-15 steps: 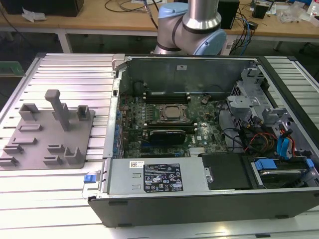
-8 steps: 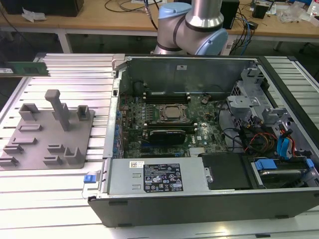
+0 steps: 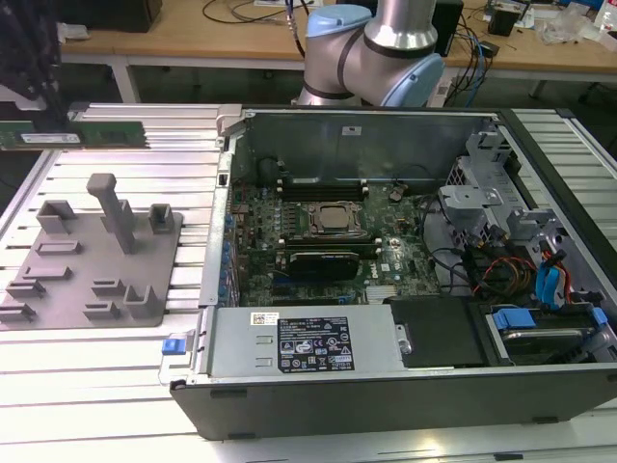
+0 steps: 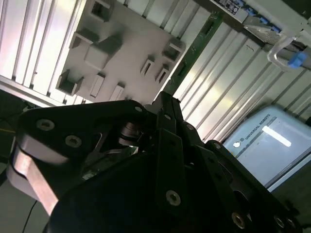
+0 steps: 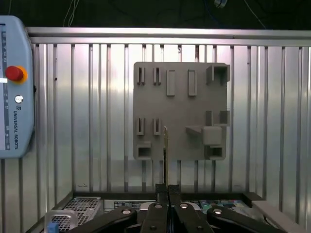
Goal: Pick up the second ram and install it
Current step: 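Pick up the second ram and move it above second insertion slot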
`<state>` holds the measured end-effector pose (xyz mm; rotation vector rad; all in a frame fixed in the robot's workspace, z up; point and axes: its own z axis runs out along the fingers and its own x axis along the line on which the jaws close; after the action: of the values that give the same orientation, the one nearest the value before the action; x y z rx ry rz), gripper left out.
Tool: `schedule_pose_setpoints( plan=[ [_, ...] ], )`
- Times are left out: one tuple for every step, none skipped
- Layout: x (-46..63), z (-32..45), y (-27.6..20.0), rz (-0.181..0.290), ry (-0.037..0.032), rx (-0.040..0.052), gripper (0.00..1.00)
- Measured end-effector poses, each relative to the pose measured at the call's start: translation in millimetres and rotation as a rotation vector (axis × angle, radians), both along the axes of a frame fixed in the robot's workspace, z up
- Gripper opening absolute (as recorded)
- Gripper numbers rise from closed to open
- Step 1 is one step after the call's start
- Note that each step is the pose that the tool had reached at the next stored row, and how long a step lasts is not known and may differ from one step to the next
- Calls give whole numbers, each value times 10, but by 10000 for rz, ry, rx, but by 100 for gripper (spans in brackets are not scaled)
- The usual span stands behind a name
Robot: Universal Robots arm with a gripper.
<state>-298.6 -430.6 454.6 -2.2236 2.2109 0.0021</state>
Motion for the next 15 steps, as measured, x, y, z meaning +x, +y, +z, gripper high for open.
schedule_pose_setpoints(
  plan=[
    [71,-4,0,0,-1,1,9],
    [133,-8,1,-1,-1,1,9],
    [187,-11,0,-1,1,0,9],
    [276,-19,0,1,-1,1,9],
    [383,-30,0,-2,0,0,9],
    [458,-39,0,1,-1,1,9],
    [556,-52,0,0,-1,1,9],
    [595,-58,0,-1,0,0,9],
    [641,-65,0,-1,-1,1,9],
    [745,-80,0,0,0,1,9],
    [812,-89,0,-2,0,0,9],
    [863,-98,0,0,-1,1,9],
    [913,-106,0,1,-1,1,9],
    [996,-120,1,-1,0,0,9],
    [1042,-127,1,-1,0,0,9]
  ],
)
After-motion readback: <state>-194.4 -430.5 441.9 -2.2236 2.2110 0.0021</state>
